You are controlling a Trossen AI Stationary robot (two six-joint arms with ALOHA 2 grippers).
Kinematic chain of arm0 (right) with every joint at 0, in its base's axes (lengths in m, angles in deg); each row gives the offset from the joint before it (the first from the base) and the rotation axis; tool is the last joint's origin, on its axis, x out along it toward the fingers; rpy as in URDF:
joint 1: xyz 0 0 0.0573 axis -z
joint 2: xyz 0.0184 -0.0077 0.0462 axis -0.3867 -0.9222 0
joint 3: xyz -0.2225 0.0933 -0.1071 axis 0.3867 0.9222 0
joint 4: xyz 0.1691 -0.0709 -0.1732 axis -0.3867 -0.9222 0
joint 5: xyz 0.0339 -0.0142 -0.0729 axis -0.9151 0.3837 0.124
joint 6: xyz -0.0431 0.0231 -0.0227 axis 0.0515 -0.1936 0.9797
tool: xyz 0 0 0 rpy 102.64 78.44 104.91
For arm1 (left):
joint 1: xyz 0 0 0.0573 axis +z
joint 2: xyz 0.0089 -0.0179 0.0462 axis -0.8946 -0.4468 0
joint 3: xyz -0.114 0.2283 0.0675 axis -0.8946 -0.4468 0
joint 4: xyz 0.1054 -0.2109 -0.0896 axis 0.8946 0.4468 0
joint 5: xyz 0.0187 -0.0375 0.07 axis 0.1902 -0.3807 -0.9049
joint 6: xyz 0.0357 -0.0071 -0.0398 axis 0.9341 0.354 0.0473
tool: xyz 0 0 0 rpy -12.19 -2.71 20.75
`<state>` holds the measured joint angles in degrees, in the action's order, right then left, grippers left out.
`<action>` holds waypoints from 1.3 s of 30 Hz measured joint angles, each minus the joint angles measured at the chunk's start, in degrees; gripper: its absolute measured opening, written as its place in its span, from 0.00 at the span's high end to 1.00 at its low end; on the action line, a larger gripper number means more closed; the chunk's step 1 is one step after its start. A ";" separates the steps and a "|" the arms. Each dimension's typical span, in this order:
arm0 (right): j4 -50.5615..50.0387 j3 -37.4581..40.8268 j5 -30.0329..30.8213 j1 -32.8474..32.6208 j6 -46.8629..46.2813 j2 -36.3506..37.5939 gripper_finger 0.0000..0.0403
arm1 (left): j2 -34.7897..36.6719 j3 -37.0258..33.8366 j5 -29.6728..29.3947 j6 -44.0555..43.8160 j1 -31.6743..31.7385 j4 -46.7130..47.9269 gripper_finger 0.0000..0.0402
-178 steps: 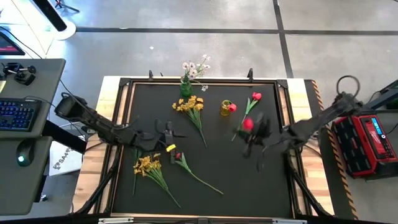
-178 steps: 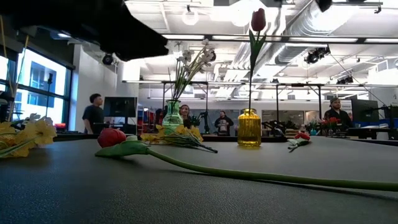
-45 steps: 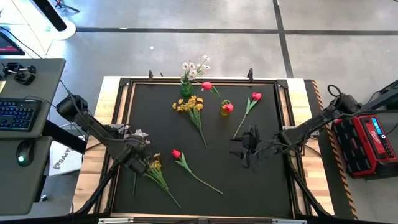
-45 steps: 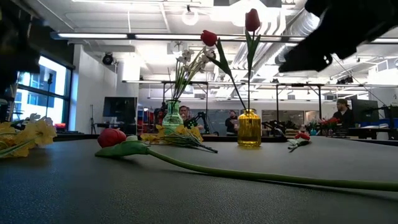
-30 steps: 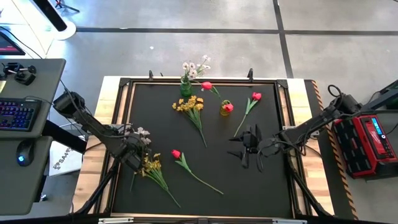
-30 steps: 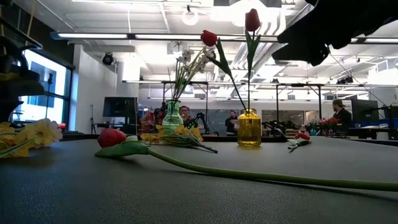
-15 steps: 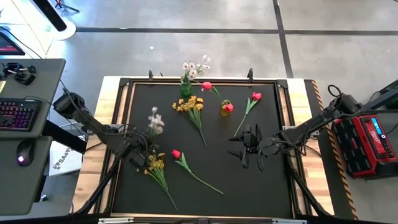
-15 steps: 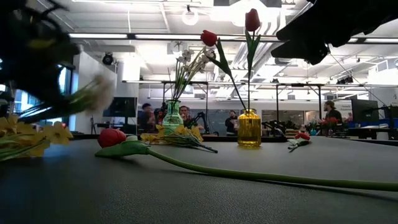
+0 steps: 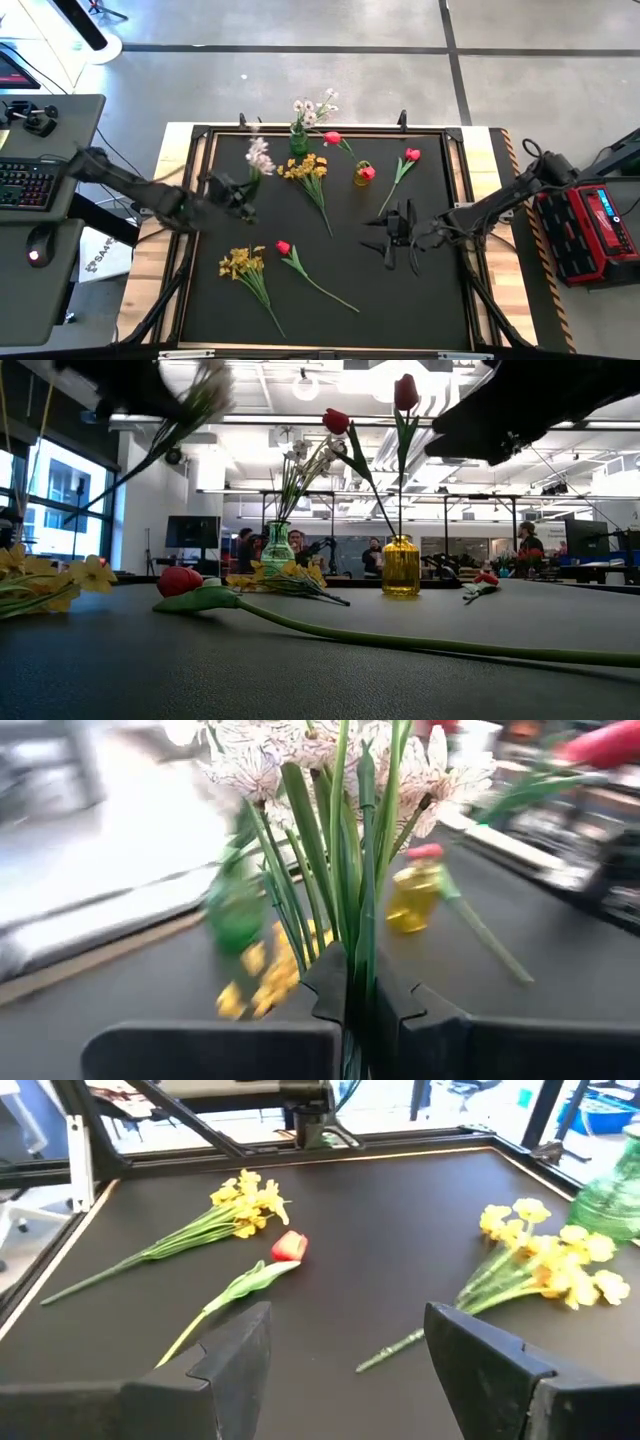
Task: Sort flowers into vase by color
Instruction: Put the white flowers into the green vase
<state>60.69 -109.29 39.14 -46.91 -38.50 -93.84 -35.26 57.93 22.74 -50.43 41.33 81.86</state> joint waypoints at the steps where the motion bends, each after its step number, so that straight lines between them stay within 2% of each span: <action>1: 1.22 0.00 -1.08 0.54 0.85 -0.75 0.39 | 1.08 0.00 4.15 7.50 2.05 -4.79 1.00; 4: 3.95 0.00 -3.41 1.80 2.78 -2.65 0.39 | 2.88 0.02 16.59 23.84 9.97 -17.82 1.00; 7: 4.26 0.00 -3.73 2.58 2.78 -2.92 0.39 | 3.09 0.02 29.84 33.93 19.08 -27.58 1.00; 12: 4.44 0.00 -3.75 2.82 2.52 -2.38 0.39 | -0.49 0.02 49.10 41.21 33.70 -41.13 1.00; 19: 4.52 0.00 -3.87 2.82 2.86 -1.25 0.39 | -10.51 0.02 63.67 42.33 48.63 -62.38 1.00; 23: 4.43 0.00 -3.65 2.82 2.76 -1.04 0.39 | -15.50 0.11 68.70 40.63 54.30 -71.56 1.00; 29: 4.43 0.00 -3.62 2.82 2.68 -1.04 0.39 | -24.14 0.07 70.15 37.79 58.65 -82.16 1.00; 35: 4.45 0.00 -3.62 2.82 2.33 -1.04 0.39 | -31.91 0.07 75.30 30.51 62.25 -96.39 1.00; 39: 4.47 0.00 -3.60 2.82 2.28 -1.04 0.39 | -35.72 0.07 78.50 25.53 65.05 -100.97 1.00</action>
<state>65.17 -109.29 35.54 -44.09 -36.22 -94.88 -70.98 58.00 101.25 -24.90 106.37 -19.11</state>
